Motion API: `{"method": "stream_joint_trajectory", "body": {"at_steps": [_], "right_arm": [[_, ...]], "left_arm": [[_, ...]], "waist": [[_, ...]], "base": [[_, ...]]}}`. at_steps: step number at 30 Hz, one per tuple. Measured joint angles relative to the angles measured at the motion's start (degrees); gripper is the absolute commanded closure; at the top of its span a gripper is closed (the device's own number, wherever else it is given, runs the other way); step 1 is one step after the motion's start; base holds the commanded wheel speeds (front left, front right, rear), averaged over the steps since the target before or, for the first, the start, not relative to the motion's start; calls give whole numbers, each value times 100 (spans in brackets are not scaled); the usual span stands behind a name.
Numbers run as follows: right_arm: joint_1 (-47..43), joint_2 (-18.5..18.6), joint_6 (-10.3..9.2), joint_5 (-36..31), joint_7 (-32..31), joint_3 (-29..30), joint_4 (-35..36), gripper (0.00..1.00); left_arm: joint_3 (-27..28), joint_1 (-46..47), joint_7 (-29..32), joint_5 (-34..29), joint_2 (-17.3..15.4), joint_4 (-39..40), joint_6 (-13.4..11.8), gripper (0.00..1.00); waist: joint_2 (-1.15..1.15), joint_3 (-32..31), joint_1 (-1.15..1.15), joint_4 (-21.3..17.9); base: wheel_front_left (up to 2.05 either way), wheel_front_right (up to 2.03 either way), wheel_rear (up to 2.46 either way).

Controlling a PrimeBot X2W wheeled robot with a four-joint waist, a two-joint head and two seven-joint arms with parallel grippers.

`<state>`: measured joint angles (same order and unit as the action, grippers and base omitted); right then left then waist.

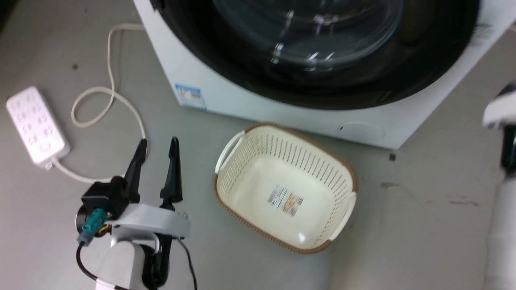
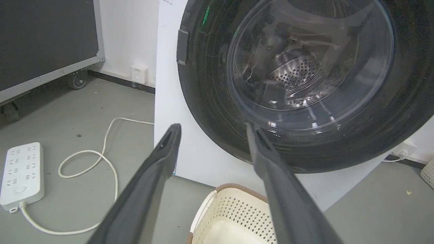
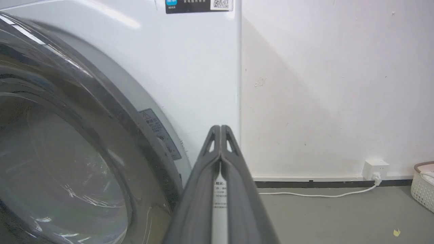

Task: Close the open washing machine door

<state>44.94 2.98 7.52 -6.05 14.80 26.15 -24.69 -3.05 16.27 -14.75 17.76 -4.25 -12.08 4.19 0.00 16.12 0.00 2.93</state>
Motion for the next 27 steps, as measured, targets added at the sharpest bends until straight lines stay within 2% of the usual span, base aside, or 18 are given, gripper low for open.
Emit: {"method": "stream_joint_trajectory", "body": {"at_steps": [6,10,18,22,23,24,25,27], "right_arm": [[-1467,-11,0,211,1,-824,672,100],[-2340,-11,1,278,0,-1303,821,100],[-3565,-11,1,593,-59,-1912,955,100],[-3920,-12,1,690,-162,-1989,1085,100],[-3978,-12,1,703,-183,-2003,1105,96],[-4029,-12,1,703,-201,-2022,1135,59],[-4066,-12,1,708,-235,-2046,1163,0],[-4118,-14,1,715,-260,-2062,1227,0]], "left_arm": [[-13,-224,0,-225,-91,-138,-7,0],[-40,-314,1,-310,-143,-224,-56,0],[-191,-478,121,-537,-232,-372,-236,0],[-231,-518,194,-567,-253,-382,-302,0],[-245,-532,225,-564,-253,-389,-302,0],[-256,-555,261,-557,-256,-392,-301,0],[-259,-574,286,-543,-257,-399,-299,0],[-260,-583,330,-495,-260,-421,-291,0]], "waist": [[0,-633,1,-281],[0,-1009,1,-452],[0,-1581,1,-608],[0,-1697,0,-596],[0,-1715,0,-587],[0,-1728,0,-579],[0,-1737,0,-574],[0,-1754,0,-565]], "base": [[0,0,0],[0,0,0],[0,0,0],[0,0,0],[0,0,0],[0,0,0],[0,0,0],[0,0,0]]}}
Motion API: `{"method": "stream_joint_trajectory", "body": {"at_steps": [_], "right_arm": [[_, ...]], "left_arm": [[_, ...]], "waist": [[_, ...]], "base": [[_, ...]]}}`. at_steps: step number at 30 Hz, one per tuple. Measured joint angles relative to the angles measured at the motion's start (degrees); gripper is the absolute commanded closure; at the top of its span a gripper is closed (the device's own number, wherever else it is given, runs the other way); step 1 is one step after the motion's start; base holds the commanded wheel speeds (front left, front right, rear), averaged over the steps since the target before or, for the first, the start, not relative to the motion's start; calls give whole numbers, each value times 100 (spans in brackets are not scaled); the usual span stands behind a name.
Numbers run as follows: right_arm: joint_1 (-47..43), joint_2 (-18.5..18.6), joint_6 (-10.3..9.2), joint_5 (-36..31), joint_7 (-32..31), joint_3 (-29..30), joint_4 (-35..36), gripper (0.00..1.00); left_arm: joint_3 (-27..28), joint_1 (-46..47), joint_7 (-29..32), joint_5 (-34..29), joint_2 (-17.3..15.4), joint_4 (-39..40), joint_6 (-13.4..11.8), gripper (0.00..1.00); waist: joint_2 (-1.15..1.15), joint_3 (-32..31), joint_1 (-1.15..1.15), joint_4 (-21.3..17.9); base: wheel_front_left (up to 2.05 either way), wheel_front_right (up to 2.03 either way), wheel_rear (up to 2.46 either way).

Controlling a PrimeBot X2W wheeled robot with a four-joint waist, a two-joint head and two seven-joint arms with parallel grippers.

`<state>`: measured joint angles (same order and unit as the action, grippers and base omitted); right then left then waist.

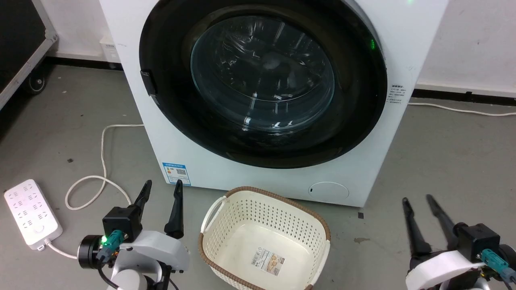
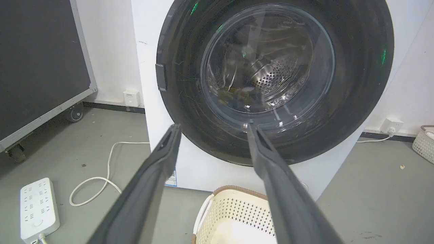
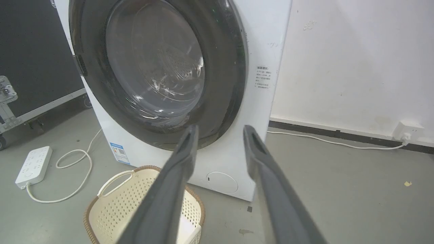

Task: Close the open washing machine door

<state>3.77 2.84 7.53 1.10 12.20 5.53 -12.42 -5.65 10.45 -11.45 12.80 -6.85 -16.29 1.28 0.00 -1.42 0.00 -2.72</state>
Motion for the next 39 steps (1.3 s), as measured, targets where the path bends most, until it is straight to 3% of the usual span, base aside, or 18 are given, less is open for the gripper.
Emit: {"method": "stream_joint_trajectory", "body": {"at_steps": [24,25,39], "right_arm": [[-127,1,0,364,-42,-47,86,0],[-129,1,0,372,-42,-55,79,100],[-122,1,0,348,-125,-75,125,100]], "left_arm": [[83,0,23,446,66,-137,-13,0],[81,1,22,447,65,-153,-13,100],[107,-2,110,347,78,-46,-11,100]], "waist": [[0,-36,0,29],[0,-35,0,30],[0,-20,0,50]], "base": [[0,0,0],[0,0,0],[0,0,0]]}}
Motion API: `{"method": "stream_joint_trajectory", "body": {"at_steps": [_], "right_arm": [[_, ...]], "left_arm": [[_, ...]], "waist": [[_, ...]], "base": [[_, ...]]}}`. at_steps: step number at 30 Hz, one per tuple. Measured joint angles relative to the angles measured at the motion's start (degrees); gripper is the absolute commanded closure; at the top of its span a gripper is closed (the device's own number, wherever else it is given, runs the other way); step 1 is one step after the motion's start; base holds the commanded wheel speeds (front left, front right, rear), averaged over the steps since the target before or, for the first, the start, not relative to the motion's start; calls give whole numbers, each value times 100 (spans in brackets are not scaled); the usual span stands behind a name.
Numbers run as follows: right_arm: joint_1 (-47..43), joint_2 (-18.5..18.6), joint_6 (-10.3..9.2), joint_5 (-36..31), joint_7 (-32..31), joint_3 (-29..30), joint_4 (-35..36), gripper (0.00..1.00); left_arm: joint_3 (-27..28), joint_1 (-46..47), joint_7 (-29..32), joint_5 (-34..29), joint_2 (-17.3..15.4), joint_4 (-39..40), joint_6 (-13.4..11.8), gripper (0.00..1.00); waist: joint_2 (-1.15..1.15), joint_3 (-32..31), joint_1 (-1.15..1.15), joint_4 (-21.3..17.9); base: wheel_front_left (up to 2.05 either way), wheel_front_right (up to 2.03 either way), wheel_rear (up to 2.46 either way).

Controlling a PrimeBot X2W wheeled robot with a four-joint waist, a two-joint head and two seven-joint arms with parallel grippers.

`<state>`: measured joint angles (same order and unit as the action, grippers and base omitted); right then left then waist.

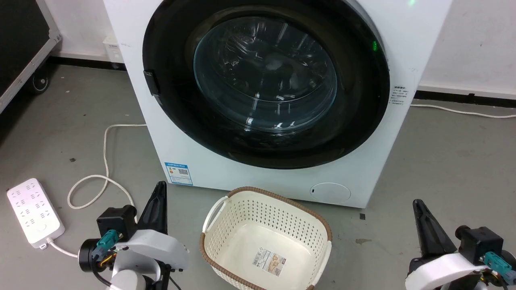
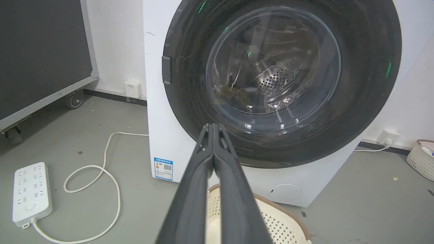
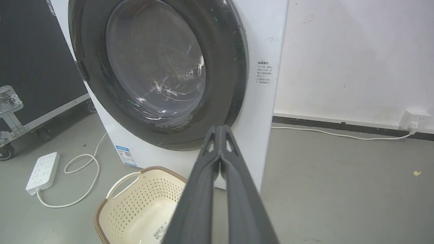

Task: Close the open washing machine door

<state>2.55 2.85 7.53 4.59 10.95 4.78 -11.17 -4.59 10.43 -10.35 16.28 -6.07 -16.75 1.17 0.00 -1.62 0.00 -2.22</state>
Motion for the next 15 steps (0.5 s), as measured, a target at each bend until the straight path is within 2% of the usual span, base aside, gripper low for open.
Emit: {"method": "stream_joint_trajectory", "body": {"at_steps": [15], "right_arm": [[-1,0,0,-31,-137,-65,140,100]], "left_arm": [[52,-117,132,-214,30,213,-1,100]], "waist": [[0,21,0,29]], "base": [[0,0,0]]}}
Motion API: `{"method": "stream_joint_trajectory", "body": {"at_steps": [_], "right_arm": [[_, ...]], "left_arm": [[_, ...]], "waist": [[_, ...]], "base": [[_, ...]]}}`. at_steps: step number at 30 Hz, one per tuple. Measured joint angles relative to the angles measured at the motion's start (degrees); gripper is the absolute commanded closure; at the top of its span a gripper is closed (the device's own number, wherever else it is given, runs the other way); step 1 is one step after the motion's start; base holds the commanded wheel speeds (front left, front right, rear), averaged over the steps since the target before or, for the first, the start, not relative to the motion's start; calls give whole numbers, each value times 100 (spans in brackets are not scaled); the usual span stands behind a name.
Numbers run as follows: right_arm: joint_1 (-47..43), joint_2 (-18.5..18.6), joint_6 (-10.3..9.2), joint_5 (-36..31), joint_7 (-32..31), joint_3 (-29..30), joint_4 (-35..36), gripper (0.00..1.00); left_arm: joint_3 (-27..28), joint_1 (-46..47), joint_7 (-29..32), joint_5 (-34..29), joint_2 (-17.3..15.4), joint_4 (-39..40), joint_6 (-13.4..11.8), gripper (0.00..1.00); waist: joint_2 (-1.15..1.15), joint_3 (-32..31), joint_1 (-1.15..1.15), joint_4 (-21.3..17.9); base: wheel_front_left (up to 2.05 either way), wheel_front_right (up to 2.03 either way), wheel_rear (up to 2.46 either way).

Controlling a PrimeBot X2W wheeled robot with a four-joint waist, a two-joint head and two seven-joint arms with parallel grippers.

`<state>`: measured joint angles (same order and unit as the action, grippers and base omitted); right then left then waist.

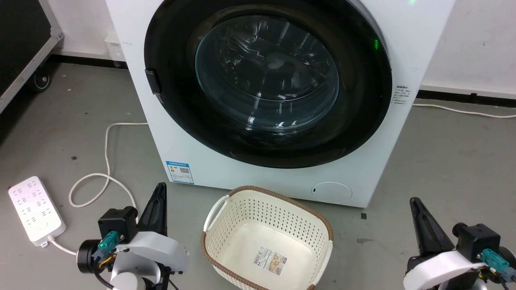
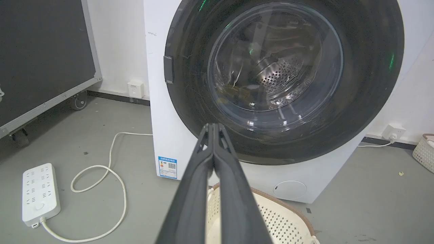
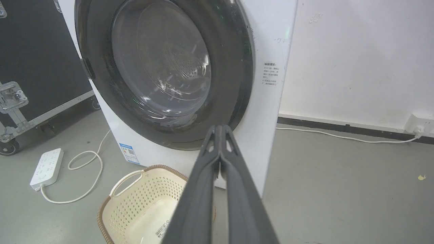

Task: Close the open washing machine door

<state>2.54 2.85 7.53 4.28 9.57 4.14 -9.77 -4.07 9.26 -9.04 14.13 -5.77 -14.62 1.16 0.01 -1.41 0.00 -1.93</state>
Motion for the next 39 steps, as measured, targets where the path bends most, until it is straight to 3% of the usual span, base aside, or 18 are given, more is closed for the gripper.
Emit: {"method": "stream_joint_trajectory", "body": {"at_steps": [39], "right_arm": [[-27,0,0,-143,-364,-154,352,100]], "left_arm": [[144,-344,348,-508,122,539,-48,100]], "waist": [[0,54,0,75]], "base": [[0,0,0]]}}
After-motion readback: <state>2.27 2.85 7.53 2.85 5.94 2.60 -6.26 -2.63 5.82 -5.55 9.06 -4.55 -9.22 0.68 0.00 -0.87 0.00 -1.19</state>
